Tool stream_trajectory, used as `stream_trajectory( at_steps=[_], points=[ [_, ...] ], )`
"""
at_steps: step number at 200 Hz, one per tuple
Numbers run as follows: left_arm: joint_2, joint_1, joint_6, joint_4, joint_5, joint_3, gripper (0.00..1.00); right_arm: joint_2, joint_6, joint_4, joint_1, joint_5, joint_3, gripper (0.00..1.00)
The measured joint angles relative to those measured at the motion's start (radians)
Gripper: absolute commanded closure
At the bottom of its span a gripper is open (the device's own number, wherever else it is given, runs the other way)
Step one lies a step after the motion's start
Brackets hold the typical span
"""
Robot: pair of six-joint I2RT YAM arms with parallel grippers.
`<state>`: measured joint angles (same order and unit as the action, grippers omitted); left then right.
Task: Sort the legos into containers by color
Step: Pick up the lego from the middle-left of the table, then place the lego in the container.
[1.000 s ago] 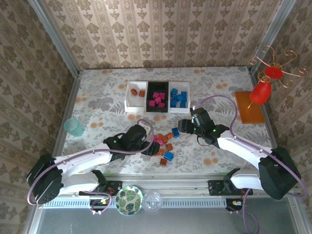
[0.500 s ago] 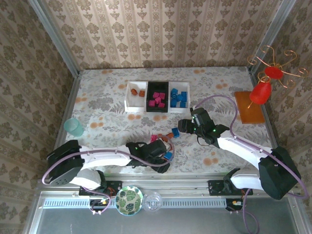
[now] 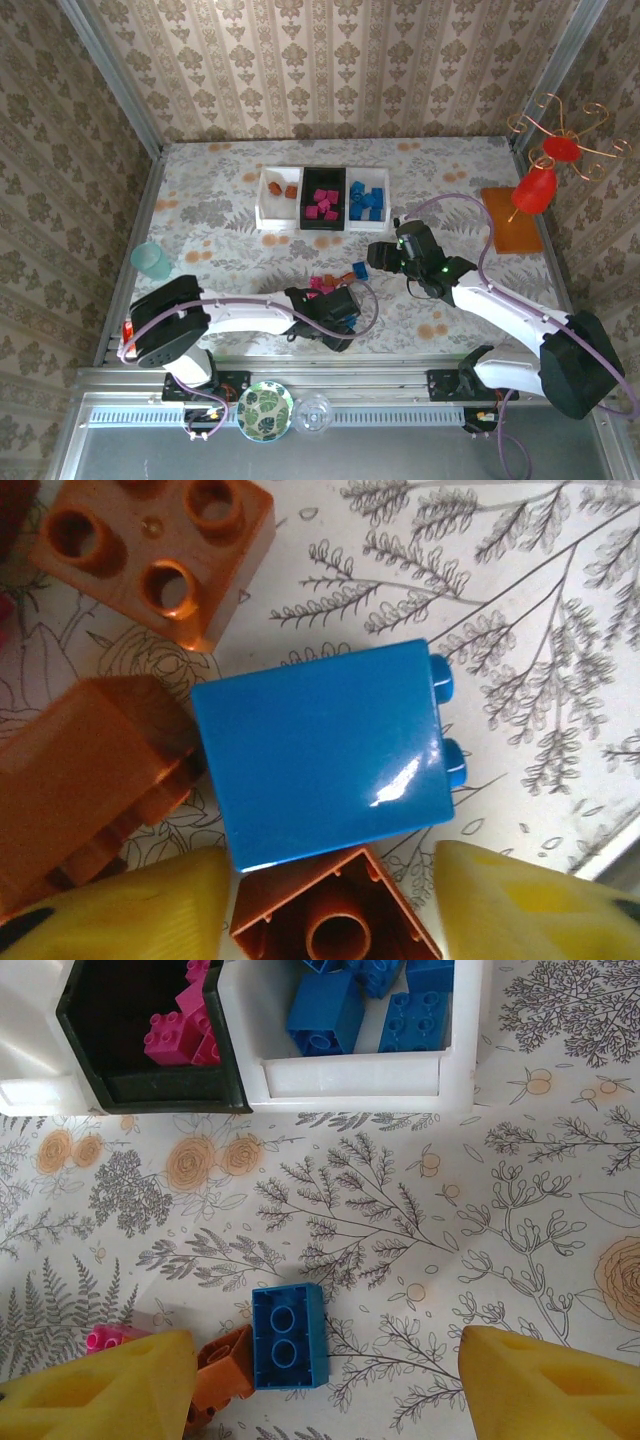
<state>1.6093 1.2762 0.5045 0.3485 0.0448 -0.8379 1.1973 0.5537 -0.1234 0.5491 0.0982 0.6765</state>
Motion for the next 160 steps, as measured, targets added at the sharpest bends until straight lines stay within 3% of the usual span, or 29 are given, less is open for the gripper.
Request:
stream_trajectory(
  at_steps=[62, 98, 113, 130, 160],
  points=[
    [-0.034, 0.014, -0.004, 0.026, 0.057, 0.019, 0.63, 0.001, 0.0, 0.0, 0.0, 0.0, 0.0, 0.28],
    [-0.256, -0.019, -0.003, 0.061, 0.076, 0.066, 0.63, 0.018, 0.0, 0.001, 0.0, 0.0, 0.0, 0.28],
    [-0.36, -0.101, -0.008, 0.061, 0.073, 0.066, 0.63, 0.027, 0.0, 0.002, 0.0, 0.0, 0.0, 0.28],
    [-0.437, -0.254, -0.028, 0.044, 0.057, 0.064, 0.63, 0.038, 0.0, 0.002, 0.0, 0.0, 0.0, 0.28],
    [-0.401, -0.516, -0.083, 0.002, 0.041, 0.006, 0.63, 0.054, 0.0, 0.004, 0.0, -0.001, 0.0, 0.29]
  ],
)
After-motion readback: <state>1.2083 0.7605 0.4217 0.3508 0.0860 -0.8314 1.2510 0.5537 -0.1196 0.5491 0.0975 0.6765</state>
